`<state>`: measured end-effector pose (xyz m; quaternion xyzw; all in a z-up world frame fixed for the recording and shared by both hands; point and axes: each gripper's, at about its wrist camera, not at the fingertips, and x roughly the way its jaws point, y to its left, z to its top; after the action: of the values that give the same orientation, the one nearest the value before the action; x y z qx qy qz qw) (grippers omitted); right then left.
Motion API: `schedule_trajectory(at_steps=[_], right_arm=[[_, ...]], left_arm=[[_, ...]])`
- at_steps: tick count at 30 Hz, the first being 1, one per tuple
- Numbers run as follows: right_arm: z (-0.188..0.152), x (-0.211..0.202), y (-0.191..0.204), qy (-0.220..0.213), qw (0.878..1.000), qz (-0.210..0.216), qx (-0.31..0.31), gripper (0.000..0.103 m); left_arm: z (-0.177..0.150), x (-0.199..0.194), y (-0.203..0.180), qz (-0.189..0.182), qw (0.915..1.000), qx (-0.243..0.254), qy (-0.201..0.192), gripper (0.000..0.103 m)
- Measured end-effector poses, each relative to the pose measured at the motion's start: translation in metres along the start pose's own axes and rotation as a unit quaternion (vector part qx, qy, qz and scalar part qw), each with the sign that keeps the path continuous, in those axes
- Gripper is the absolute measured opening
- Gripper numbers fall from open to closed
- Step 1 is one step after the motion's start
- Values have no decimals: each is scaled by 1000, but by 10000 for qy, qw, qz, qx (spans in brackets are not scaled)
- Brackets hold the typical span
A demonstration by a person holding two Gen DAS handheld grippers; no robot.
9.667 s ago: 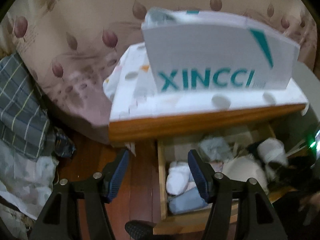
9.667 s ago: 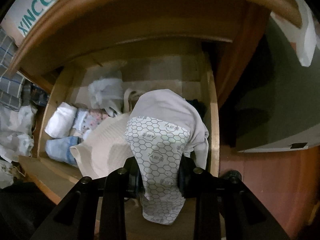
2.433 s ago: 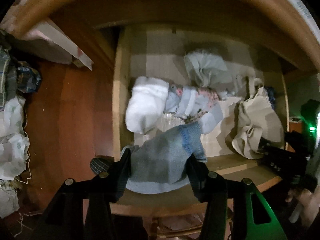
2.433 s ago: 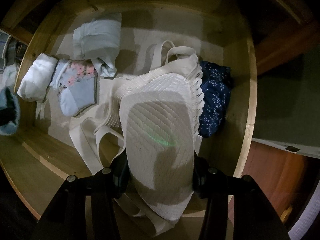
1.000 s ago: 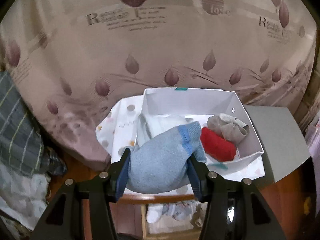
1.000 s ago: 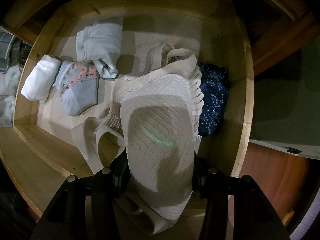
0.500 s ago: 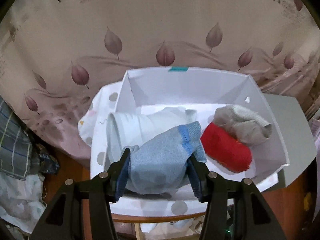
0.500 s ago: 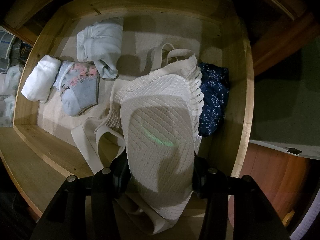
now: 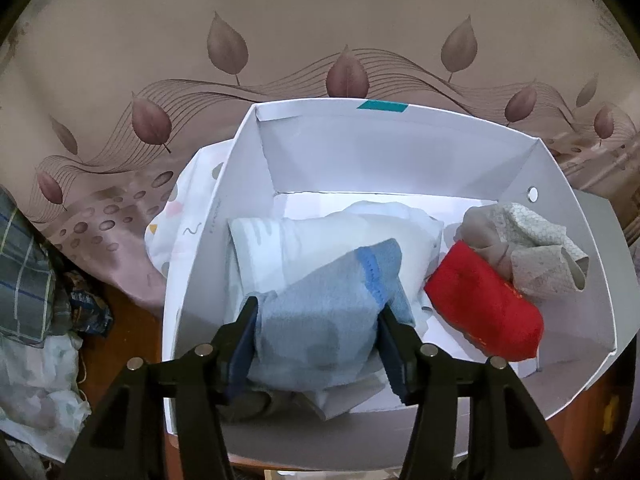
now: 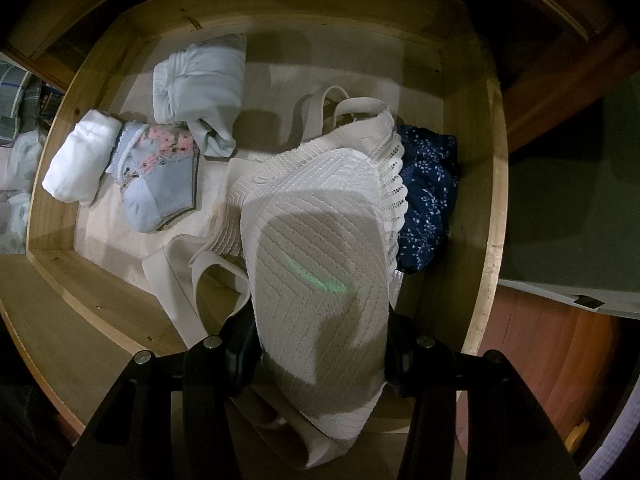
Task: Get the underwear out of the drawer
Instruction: 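Open the left tool to drop the light blue sock into the white box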
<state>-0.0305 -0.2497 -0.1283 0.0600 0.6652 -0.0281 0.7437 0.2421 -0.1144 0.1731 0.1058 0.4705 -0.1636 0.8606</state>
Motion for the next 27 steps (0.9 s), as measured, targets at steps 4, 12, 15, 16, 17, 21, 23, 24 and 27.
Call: schedule_trajectory(at_steps=[4,12,15,16,17,21,23,24,27], right_arm=[[0,0,0,1,10000,1,-1,47],[1,0,0,5,10000,1,-1,47],[1,0,0,5,10000,2,-1,47],[1,0,0,5,10000,2,-1,47],[1,0,-1,2,10000,0,0,47],[1,0,-1,5,10000,2,-1,47],[1,0,-1,8,10000,2,-2,47],[1,0,-1,5,10000,1,-1,47],[1,0,-1,5,10000,1,-2,47]], left_arm=[[-2,-3,-3,124,9999,66,-53,60],[-7,-18,-8,264,9994,205,-78,64],[-11,-25,-12,306,9990,315,-75,65],[-12,-27,-12,298,9989,339,-96,65],[-14,-31,-13,281,9989,352,-121,65],[-18,-39,-13,236,9990,339,-143,67],[-20,-44,-13,160,9991,347,-176,68],[-20,-45,-13,134,9991,360,-177,68],[-21,-48,-15,113,9989,406,-194,70]])
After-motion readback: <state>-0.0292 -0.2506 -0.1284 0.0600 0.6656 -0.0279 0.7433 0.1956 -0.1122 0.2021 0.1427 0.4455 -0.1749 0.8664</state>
